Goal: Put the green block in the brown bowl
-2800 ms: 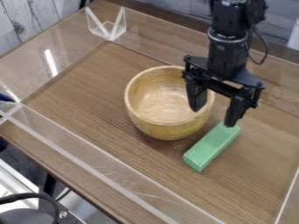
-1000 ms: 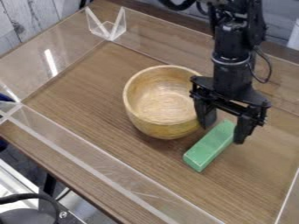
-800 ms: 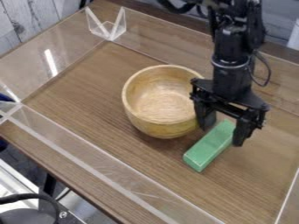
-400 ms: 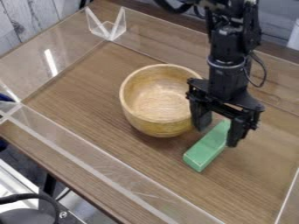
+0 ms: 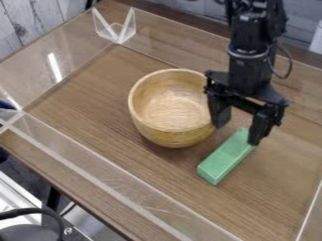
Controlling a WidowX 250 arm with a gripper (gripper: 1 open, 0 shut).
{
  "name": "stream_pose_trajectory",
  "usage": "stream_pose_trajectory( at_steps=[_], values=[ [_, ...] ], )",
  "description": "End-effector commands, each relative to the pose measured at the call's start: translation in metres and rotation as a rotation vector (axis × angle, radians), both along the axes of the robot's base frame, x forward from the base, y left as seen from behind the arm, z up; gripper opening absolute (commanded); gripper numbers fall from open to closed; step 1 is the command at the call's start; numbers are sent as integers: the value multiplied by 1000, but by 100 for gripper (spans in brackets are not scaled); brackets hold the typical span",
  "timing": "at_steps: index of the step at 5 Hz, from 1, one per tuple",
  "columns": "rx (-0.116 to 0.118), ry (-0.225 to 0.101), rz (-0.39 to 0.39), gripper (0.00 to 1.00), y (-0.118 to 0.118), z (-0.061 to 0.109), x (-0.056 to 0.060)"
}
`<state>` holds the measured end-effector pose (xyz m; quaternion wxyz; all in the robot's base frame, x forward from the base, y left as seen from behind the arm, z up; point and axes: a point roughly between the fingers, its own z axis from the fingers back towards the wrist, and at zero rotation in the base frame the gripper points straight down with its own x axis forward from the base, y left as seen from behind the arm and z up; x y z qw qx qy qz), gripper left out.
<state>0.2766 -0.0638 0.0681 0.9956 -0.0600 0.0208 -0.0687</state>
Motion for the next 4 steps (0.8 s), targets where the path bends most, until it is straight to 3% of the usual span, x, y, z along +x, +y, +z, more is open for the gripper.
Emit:
stream_pose_trajectory(
  at_steps=[1, 3, 4],
  values=[
    [9, -64, -4, 100, 1, 20, 9],
    [41, -4, 36, 100, 5, -12, 7],
    [43, -8, -2, 100, 10, -21, 2]
  ],
)
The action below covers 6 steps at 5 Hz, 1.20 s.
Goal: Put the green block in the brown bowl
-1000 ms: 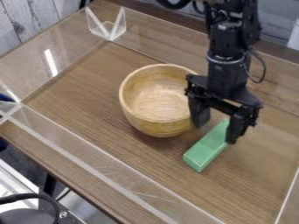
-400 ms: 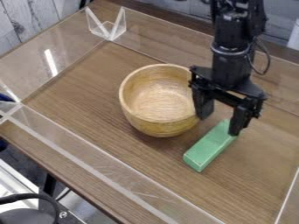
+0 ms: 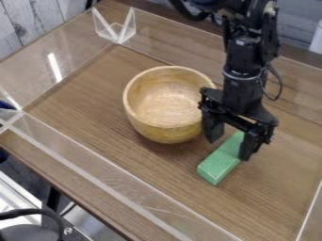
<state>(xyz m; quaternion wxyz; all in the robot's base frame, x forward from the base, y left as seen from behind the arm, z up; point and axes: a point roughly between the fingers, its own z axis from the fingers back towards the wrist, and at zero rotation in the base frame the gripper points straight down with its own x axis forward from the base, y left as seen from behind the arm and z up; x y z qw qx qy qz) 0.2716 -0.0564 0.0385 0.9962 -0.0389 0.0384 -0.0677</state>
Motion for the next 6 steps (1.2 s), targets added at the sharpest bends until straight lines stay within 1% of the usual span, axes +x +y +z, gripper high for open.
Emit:
stream_pose_trajectory(
  at_steps=[1, 4, 5, 6],
  values=[
    [-4, -39, -22, 100, 6, 3, 5],
    [6, 69, 11, 100, 1, -3, 5],
    [3, 47, -5, 100, -1, -12, 8],
    [2, 12, -18, 100, -2, -13, 10]
  ],
)
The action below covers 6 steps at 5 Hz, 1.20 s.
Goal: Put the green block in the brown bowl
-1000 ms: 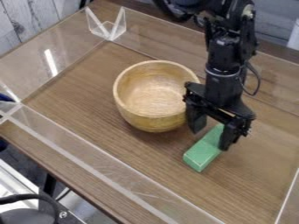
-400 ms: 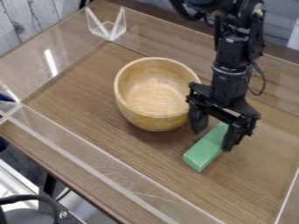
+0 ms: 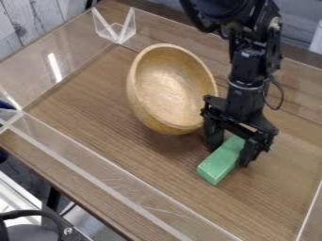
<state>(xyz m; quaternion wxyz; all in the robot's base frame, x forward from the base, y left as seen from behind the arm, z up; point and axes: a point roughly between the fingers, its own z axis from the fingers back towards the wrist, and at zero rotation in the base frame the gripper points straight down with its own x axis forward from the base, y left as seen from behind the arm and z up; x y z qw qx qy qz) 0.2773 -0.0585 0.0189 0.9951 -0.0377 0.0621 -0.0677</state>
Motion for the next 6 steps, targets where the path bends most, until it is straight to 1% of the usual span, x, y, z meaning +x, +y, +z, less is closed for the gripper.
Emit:
stream_pose_trajectory(
  at_steps=[1, 2, 4, 6],
  values=[
    [-3, -28, -15, 0, 3, 7, 3],
    [-6, -23, -20, 0, 5, 6, 2],
    [-32, -8, 33, 0, 2, 8, -1],
    [1, -12, 5, 0, 5, 23, -12]
  ],
)
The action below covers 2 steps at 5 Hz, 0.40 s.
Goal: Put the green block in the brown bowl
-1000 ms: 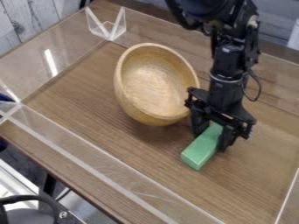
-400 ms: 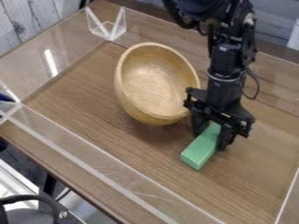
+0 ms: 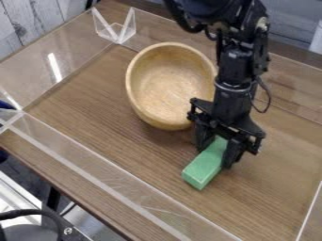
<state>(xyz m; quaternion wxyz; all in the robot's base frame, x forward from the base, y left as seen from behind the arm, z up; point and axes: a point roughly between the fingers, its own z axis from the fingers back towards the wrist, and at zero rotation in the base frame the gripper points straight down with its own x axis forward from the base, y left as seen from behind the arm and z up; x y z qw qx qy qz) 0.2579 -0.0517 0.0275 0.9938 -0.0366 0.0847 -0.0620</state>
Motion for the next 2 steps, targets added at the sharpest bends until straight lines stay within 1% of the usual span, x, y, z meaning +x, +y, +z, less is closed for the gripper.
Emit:
stream_pose_trajectory(
  at_steps=[1, 2],
  values=[
    [-17, -66, 8, 0, -1, 14, 11],
    [-29, -72, 19, 0, 0, 14, 14]
  ],
)
